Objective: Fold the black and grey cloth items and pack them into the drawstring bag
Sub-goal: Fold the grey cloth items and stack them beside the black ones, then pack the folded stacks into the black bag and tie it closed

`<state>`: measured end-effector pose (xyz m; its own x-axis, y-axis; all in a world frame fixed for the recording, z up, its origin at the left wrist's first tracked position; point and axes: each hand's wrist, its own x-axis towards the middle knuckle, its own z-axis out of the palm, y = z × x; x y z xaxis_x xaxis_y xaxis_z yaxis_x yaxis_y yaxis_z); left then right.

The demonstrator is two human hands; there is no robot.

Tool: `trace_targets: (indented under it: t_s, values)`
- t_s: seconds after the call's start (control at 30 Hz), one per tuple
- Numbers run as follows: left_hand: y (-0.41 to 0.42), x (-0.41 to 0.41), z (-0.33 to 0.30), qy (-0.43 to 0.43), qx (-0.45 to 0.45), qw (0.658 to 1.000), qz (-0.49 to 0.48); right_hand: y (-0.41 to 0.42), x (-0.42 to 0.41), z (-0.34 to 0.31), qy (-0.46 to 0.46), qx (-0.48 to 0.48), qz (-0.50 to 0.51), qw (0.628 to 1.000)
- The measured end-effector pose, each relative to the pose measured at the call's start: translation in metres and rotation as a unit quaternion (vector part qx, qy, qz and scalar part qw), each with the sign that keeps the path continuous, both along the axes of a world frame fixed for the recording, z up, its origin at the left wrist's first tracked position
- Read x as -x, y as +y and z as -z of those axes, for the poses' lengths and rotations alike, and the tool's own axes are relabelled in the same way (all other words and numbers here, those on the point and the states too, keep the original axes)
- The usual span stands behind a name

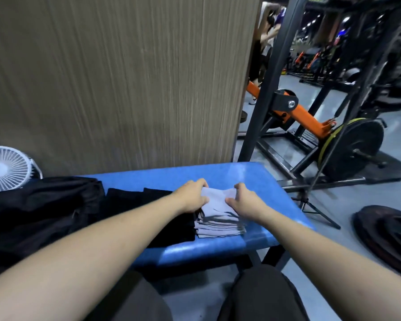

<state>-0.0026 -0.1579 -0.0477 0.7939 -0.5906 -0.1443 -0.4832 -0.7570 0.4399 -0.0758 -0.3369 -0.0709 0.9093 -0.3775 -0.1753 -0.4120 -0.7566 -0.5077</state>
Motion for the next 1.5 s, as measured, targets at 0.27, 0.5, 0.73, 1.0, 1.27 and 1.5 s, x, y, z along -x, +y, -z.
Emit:
trace_targets:
  t_s: [0.27, 0.5, 0.73, 1.0, 1.27, 1.5]
  values:
    - [-0.002, 0.011, -0.011, -0.163, 0.038, 0.986, 0.002, -0.002, 0.005, -0.014, -0.184, 0.217, -0.063, 0.957]
    - [-0.002, 0.025, 0.025, -0.138, -0.221, 0.962, 0.076, -0.003, 0.006, 0.033, -0.029, 0.156, -0.223, 0.962]
    - [0.003, 0.026, -0.004, -0.119, -0.166, 0.978, 0.042, 0.003, -0.002, -0.002, 0.01, 0.124, -0.197, 0.973]
    - [0.131, 0.032, -0.033, -0.202, 0.138, 0.955, -0.168, 0.096, -0.042, -0.076, -0.096, 0.057, -0.282, 0.953]
    - [0.225, 0.041, 0.004, -0.089, 0.12, 0.942, -0.302, 0.212, -0.111, -0.077, 0.089, 0.105, -0.411, 0.901]
    - [0.222, 0.045, 0.027, -0.036, 0.114, 0.928, -0.353, 0.237, -0.15, -0.047, 0.214, 0.119, -0.431, 0.869]
